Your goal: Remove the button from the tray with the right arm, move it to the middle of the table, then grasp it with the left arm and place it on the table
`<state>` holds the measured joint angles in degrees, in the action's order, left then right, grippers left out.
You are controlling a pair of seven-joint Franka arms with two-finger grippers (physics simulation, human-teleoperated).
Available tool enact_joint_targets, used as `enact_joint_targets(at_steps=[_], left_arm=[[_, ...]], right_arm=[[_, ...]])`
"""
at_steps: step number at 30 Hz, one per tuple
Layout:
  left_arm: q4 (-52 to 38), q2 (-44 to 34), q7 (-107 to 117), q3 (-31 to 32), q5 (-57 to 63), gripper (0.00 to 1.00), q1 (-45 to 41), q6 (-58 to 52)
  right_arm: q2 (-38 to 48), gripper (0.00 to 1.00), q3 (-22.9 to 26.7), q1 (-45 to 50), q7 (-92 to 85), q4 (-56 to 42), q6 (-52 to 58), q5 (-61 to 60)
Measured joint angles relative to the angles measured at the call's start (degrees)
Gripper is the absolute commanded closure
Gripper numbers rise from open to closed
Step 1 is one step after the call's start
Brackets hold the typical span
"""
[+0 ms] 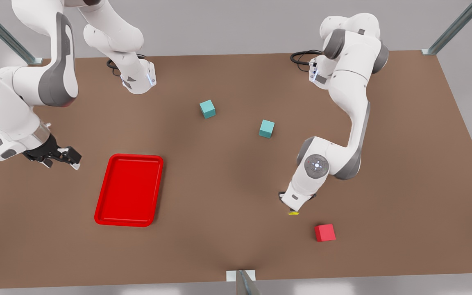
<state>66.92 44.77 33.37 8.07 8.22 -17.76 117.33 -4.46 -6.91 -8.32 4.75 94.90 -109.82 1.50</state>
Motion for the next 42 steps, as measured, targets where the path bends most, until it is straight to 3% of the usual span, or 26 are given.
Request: enact_joint_targets(at_steps=[10,12,15,18,27,42], left_arm=[[-1.5,0.5,23.0,-1.3,6.4,0.57,-3.5,-0.4],[-1.6,0.8,27.1,-6.6,9.7,0.57,-8.2,-0.3],[-1.5,2.9,33.1,-20.0,12.8,0.57,-17.7,-0.3],[-1.4,4.3,39.0,-25.6,16.6,0.57,-24.0,-1.3],[-1.1,11.2,56.4,-27.2,28.4,0.58,-33.7,-9.6],[-1.6,22.0,77.9,-30.5,37.2,0.58,-35.5,-17.8]], right_arm=[[-0.1,0.0,0.0,0.5,0.0,0.1,0.5,0.0],[-0.1,0.0,0.0,0.4,0.0,0.1,0.6,0.0],[-0.3,0.0,0.0,0.3,0.0,0.1,0.6,0.0],[-0.7,0.0,0.0,0.2,0.0,0.1,0.6,0.0],[-1.2,0.0,0.0,0.3,-0.1,0.1,0.6,0.0],[-1.9,0.0,0.0,0.4,0.0,-0.2,0.4,0.0]])
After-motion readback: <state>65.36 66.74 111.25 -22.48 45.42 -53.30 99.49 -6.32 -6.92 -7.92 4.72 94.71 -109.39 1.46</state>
